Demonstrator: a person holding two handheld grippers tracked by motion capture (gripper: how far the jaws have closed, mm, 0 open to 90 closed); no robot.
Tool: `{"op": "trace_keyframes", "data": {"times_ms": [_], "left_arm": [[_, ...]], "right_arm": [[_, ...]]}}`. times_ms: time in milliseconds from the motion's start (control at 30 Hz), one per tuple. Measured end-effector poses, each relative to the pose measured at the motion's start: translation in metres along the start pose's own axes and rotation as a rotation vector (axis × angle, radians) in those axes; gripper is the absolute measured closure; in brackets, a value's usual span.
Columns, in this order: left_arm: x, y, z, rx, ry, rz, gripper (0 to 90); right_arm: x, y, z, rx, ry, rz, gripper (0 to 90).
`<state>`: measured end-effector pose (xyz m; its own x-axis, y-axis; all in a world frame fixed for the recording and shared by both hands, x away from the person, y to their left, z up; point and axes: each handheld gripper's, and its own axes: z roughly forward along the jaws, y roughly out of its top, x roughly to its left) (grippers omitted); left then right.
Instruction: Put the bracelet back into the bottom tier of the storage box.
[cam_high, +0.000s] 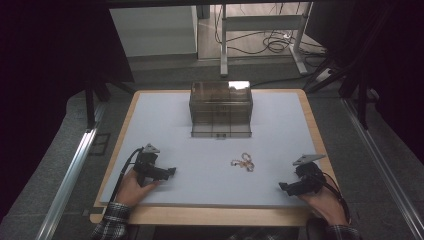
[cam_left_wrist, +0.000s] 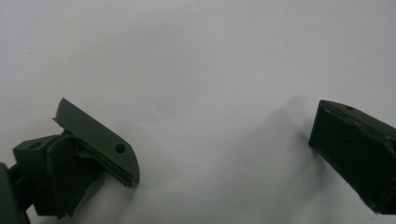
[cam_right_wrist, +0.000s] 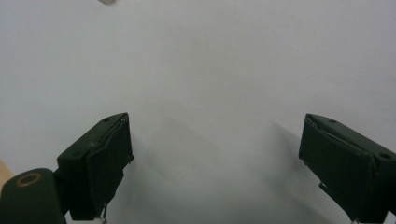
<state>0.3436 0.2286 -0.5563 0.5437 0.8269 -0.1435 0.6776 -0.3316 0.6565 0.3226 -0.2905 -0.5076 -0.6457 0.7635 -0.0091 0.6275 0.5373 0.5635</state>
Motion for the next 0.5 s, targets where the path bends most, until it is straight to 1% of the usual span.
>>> {"op": "trace_keyframes", "data": {"times_ms": [33, 167, 500], "left_arm": [[0.000, 0.000, 0.000, 0.000, 0.000, 0.000, 0.0], [0.000, 0.000, 0.000, 0.000, 0.000, 0.000, 0.0], [0.000, 0.000, 0.000, 0.000, 0.000, 0.000, 0.0]], "right_arm": [[0.000, 0.001, 0.000, 0.000, 0.005, -0.005, 9.8], [0.003, 0.005, -0.001, -0.006, 0.014, 0.001, 10.3], [0.009, 0.017, 0.001, -0.005, 0.007, -0.010, 13.5]]}}
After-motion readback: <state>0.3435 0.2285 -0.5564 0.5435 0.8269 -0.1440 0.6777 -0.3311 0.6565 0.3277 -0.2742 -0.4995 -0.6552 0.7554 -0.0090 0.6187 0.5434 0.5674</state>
